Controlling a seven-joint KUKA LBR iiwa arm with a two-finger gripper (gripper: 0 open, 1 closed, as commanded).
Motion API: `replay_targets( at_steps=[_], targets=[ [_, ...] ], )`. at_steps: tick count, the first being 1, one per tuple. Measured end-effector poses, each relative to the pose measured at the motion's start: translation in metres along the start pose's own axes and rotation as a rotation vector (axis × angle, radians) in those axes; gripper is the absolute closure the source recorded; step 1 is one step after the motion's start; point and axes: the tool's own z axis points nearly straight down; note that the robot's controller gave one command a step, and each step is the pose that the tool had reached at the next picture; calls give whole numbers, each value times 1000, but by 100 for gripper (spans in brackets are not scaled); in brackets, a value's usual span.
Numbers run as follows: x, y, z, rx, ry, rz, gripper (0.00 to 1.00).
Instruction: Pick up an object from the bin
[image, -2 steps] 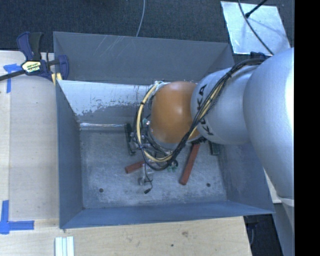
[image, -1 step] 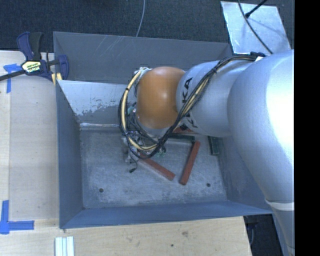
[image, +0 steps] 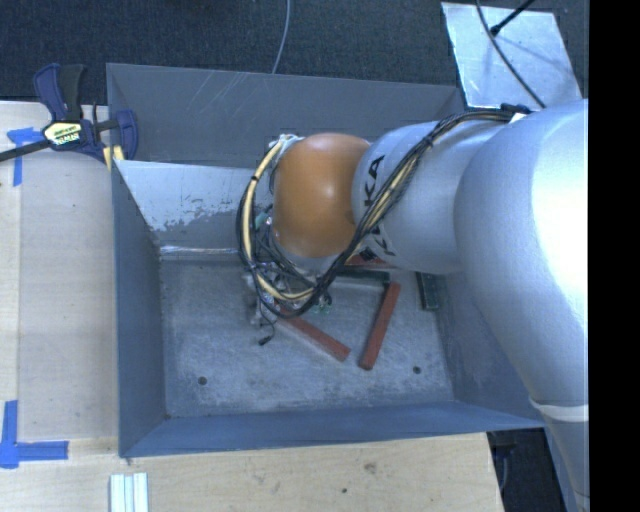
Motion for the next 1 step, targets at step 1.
replay_targets(
  at_steps=[1],
  targets=[
    [3, -2, -50, 1, 7, -3, 100]
  ],
)
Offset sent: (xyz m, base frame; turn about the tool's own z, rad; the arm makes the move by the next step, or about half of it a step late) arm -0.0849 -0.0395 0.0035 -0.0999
